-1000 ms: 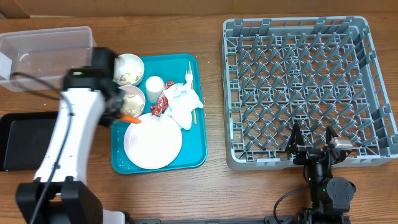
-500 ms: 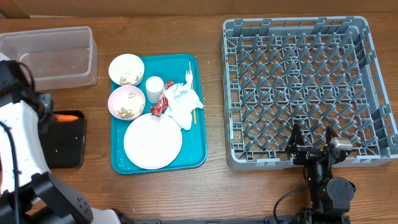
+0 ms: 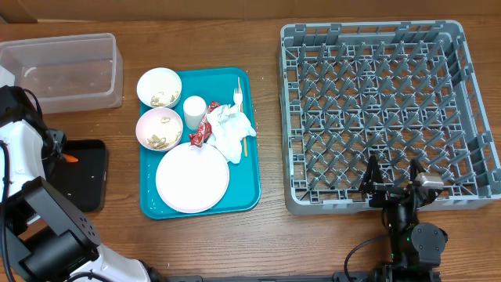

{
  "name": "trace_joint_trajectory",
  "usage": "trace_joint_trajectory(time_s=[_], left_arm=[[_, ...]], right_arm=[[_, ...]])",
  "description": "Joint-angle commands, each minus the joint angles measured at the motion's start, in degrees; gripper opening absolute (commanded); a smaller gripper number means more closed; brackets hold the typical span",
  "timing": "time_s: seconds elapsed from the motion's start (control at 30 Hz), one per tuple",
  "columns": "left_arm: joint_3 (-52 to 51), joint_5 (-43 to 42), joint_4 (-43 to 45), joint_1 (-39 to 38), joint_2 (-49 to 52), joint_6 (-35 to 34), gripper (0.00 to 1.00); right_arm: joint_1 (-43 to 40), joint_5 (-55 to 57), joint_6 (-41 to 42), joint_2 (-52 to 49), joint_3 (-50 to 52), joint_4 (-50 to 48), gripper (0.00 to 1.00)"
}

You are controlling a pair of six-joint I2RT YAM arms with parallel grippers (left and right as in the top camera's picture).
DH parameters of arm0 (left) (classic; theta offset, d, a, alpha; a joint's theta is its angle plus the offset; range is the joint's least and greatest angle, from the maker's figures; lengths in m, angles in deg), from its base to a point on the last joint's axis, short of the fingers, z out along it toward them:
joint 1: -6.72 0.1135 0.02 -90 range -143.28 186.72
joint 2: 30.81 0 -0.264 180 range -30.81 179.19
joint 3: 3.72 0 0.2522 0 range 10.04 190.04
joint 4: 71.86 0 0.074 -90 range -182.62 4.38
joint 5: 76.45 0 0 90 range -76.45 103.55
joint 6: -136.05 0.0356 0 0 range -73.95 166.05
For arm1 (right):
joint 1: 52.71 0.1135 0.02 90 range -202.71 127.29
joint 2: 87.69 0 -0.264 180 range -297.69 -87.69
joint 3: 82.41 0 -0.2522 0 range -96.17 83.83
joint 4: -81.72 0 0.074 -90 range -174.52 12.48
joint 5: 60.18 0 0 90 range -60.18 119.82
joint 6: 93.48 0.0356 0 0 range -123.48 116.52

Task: Sort waste into correct bins and load items into the dishwasher rack
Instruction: 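Carry the carrot left and drop it onto the black tray, then move the left gripper to the front white bowl and grasp its rim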

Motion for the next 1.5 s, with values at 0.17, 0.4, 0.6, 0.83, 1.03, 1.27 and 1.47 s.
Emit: trace_joint_trajectory(time_s=[0.17,0.4,0.6,0.83,1.03,1.27,1.47], left_arm=[[6.0,-16.5,-6.6,-0.8,-4.5,0.8,0.77],[7.8,-31.0,-11.4,-5.5,-10.1,2.7,1.0],[7.5,-28.5,-17.9,-17.4,-9.3,9.2,1.0],[7.5,-23.0,-18.6,-27.7,-6.7,6.7,1.0],[7.5,-13.0,-18.4,-30.1,-3.7,-5.6,1.0],[7.5,-13.3,-14.5,-29.4,1.9,-7.4,1.0],[7.5,-12.9,-12.4,-28.2,6.5,-7.3,1.0]], right_arm=[[-0.3,0.5,-0.2,0.6,0.6,-0.4,1.0],[-0.3,0.5,-0.2,0.6,0.6,-0.4,1.0],[-0.2,0.5,-0.2,0.6,0.6,-0.4,1.0],[-0.3,0.5,-0.2,0.6,0.6,-0.4,1.0],[-0.3,0.5,-0.2,0.6,0.6,-0.4,1.0],[-0.2,0.5,-0.2,0.6,0.6,-0.4,1.0],[-0.3,0.5,-0.2,0.6,0.6,-0.4,1.0]])
